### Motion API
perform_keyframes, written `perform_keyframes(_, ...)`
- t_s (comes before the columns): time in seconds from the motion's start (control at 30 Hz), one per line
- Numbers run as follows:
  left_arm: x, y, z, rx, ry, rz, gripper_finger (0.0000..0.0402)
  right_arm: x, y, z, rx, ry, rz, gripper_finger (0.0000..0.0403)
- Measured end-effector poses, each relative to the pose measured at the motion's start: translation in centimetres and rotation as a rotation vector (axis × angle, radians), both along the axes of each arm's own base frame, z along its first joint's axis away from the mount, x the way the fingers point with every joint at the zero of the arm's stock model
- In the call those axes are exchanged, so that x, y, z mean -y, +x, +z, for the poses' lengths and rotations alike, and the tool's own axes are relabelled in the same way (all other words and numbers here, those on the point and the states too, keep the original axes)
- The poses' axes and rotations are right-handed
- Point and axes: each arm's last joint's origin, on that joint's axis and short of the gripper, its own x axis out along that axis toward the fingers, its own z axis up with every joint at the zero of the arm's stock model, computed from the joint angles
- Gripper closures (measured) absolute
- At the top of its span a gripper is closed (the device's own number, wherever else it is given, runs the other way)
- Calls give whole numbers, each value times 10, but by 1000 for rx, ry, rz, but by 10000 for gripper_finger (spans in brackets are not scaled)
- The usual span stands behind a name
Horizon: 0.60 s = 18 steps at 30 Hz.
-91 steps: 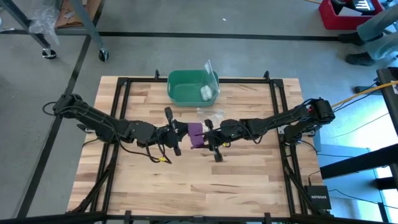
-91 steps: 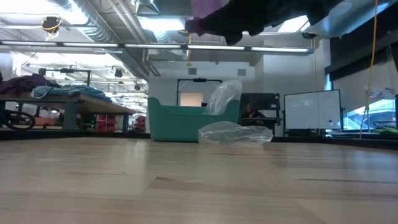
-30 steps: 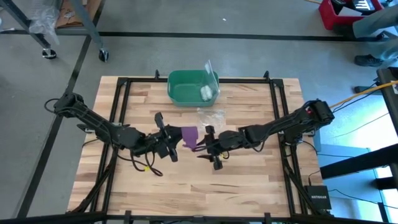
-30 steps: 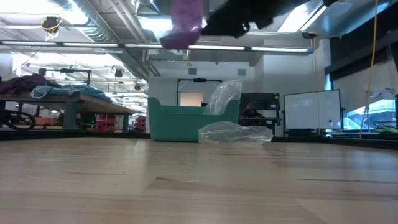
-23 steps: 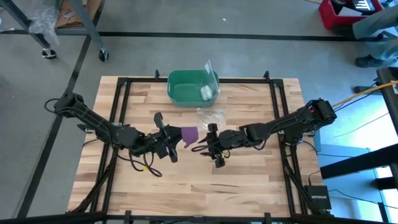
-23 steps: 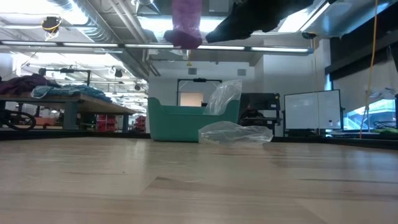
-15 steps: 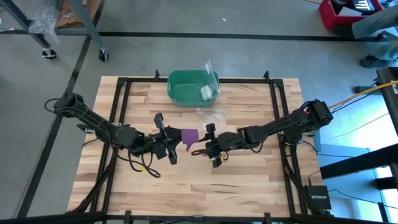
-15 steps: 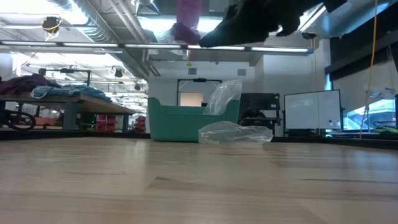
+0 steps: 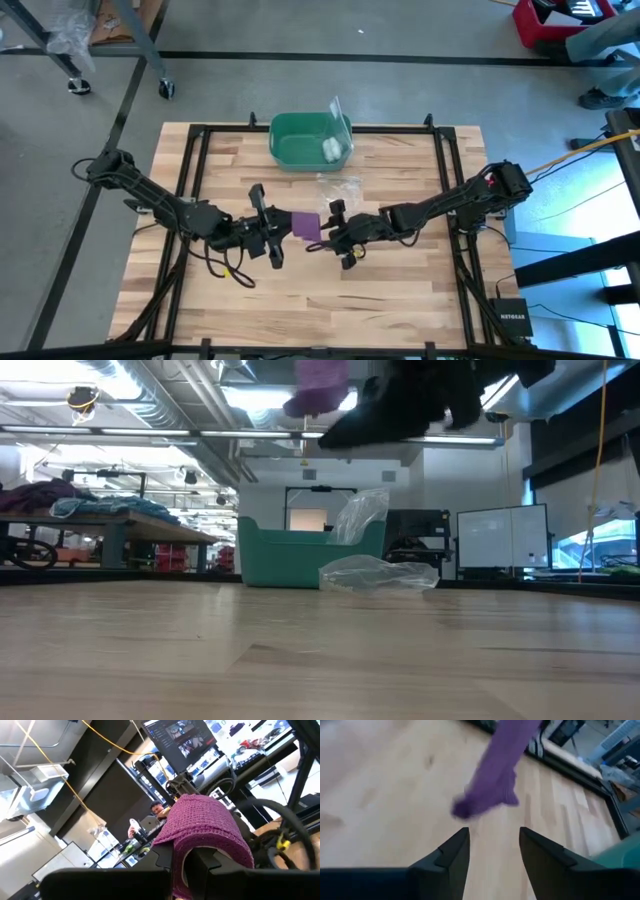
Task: Roll bandage
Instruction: Roll the violet bandage
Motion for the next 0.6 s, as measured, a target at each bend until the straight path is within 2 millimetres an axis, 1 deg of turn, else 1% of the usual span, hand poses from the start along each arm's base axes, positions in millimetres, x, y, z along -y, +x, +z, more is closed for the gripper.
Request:
perform_keyframes(0.1,-2,1,-1,-5,2,7,386,-3,3,6,62,84,52,224)
perform_keyframes(0.23,-5,3,-1,-1,-22,13,386,-5,7,14,161,111,58,197)
perform_keyframes(0.3,-6,3,-1,4,-37,11,386,-4,10,11,164,111,55,186)
perform_keyframes(0.37,-6,3,-1,4,-38,10,386,-4,13,3,146,115,72,179)
perform_keyframes(0.43,-6,3,-1,4,-37,10,386,-5,15,-2,139,109,78,177)
perform_keyframes(0.5,-6,3,-1,4,-35,11,386,-6,17,-3,153,103,83,182)
perform_keyframes(0.6,-6,3,-1,1,-30,11,386,-6,17,-3,157,98,94,204)
